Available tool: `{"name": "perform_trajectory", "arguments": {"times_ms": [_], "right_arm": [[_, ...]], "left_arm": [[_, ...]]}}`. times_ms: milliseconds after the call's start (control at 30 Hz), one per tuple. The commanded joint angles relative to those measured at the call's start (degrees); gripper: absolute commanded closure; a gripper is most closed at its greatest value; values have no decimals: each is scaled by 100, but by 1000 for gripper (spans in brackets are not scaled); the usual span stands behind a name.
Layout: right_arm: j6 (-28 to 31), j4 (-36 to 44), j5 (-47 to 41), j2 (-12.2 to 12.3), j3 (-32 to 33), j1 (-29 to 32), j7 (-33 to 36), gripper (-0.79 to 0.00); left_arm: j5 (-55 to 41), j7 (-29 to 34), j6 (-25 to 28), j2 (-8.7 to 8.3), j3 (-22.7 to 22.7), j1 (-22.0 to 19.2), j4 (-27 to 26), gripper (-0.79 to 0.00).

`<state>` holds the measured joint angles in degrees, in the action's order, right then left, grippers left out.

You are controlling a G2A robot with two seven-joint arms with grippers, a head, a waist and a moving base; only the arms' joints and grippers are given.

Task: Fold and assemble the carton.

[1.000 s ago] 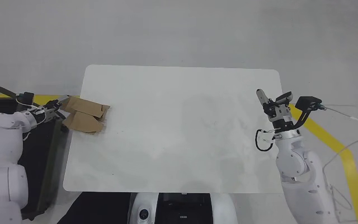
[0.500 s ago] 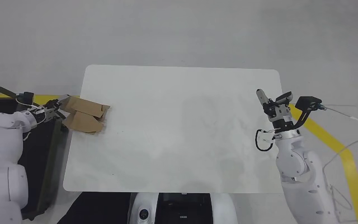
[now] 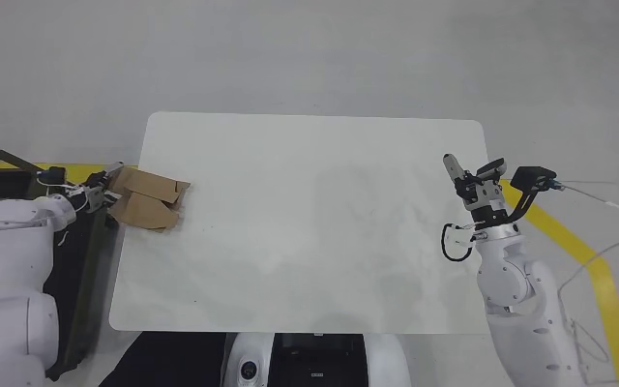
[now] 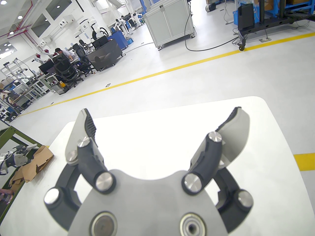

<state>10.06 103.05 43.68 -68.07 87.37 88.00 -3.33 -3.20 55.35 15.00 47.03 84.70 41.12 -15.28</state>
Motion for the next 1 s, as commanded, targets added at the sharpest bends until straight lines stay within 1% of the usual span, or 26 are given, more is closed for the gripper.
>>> {"name": "perform_trajectory", "arguments": {"times_ms": [0,133,267,333,367,400,433,500,533,567,600,767,967], "right_arm": [[0,0,0,0,0,0,0,-785],[0,0,0,0,0,0,0,-785],[0,0,0,0,0,0,0,-785],[0,0,0,0,0,0,0,-785],[0,0,0,0,0,0,0,-785],[0,0,0,0,0,0,0,-785],[0,0,0,0,0,0,0,-785],[0,0,0,0,0,0,0,-785],[0,0,0,0,0,0,0,-785],[0,0,0,0,0,0,0,-785],[0,0,0,0,0,0,0,-785],[0,0,0,0,0,0,0,-785],[0,0,0,0,0,0,0,-785]], "left_arm": [[-69,-42,-81,35,-8,6,-7,-785],[-170,-216,-313,101,-25,-18,47,-785],[-182,-288,-371,132,-49,-37,83,-785],[-184,-322,-389,140,-55,-52,99,-680],[-194,-348,-394,142,-51,-61,108,-570],[-204,-362,-397,143,-48,-67,118,-428],[-212,-380,-395,142,-43,-74,127,-351],[-230,-391,-391,140,-34,-84,138,-228],[-242,-387,-380,137,-27,-87,143,-111],[-254,-391,-370,134,-19,-89,149,-18],[-272,-380,-355,130,-10,-89,152,0],[-407,-265,-259,98,68,-96,151,0],[-641,-46,-50,-9,249,-110,84,0]]}}
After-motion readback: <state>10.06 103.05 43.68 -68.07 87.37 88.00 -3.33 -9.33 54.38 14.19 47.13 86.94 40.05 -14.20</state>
